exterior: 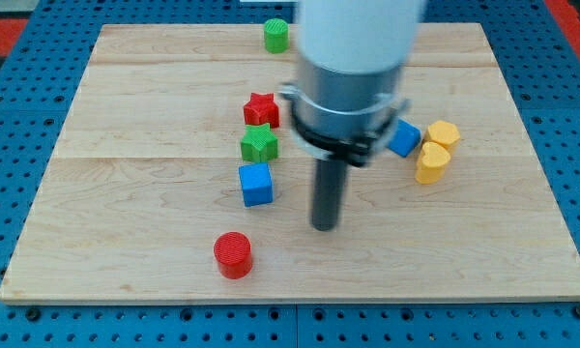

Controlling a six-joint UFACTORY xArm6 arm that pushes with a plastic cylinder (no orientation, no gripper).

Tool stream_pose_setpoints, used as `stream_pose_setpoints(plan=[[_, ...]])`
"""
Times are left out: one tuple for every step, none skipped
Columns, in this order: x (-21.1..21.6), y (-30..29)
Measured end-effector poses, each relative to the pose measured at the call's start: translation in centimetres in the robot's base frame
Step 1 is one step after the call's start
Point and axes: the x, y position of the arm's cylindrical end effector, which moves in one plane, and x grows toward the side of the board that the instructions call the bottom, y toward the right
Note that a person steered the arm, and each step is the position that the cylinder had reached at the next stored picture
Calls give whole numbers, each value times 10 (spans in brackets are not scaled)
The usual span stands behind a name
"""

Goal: Push the cube into the triangle

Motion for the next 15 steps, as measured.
stream_pose_setpoints(plan=[[-2,-74],[-20,-116],[-56,-46],[-53,25],[-24,-21],[28,-17],[11,30],[-32,34],[-58,52],[-73,112],[-46,80],[7,3],[29,-35],[36,-52],[24,-33]])
